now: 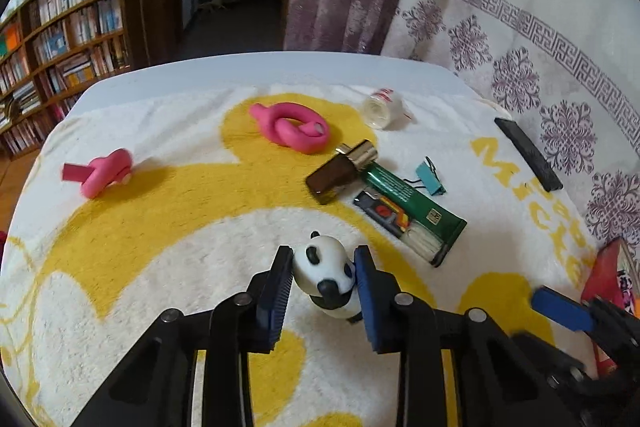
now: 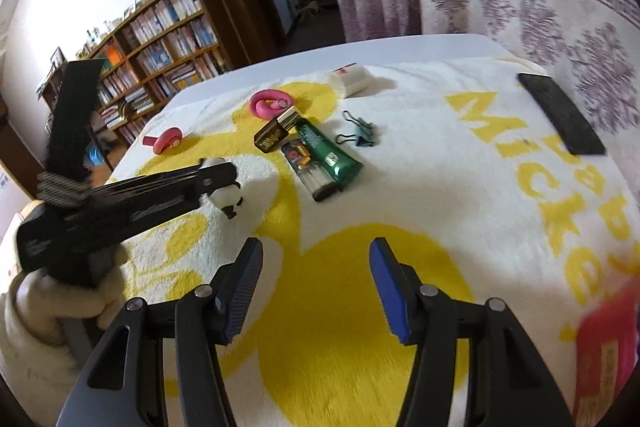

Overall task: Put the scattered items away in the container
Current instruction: 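Grasp the panda figure with the left tool while the right tool grasps the lighter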

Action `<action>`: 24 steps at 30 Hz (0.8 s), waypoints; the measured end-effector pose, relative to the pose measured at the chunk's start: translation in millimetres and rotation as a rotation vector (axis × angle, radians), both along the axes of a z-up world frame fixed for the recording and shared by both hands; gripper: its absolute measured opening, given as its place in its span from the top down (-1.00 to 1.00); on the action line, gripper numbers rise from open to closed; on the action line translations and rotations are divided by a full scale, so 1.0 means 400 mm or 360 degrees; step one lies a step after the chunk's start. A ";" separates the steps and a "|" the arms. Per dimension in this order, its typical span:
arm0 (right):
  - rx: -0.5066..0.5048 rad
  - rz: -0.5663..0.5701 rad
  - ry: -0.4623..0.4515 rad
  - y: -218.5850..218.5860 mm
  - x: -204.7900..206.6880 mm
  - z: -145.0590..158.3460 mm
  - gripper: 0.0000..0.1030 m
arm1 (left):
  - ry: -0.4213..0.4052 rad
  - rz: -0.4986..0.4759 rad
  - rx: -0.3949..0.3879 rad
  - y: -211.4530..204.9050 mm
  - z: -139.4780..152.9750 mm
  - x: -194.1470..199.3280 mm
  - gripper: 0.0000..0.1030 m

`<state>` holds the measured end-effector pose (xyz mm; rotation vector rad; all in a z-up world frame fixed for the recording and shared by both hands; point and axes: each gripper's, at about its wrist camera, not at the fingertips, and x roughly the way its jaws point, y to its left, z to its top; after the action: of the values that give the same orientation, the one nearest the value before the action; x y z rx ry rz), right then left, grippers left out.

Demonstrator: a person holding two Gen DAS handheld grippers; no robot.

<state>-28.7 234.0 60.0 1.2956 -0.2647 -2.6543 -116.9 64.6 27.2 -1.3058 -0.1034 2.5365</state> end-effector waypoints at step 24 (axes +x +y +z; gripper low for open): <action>0.0268 0.0209 -0.0054 -0.080 -0.219 -0.090 0.44 | -0.0107 0.0054 0.0031 -0.034 -0.052 -0.014 -0.08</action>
<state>-116.3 202.0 24.1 1.3568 0.0394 -2.5917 -122.3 50.9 6.5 -1.3936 -0.1650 2.5137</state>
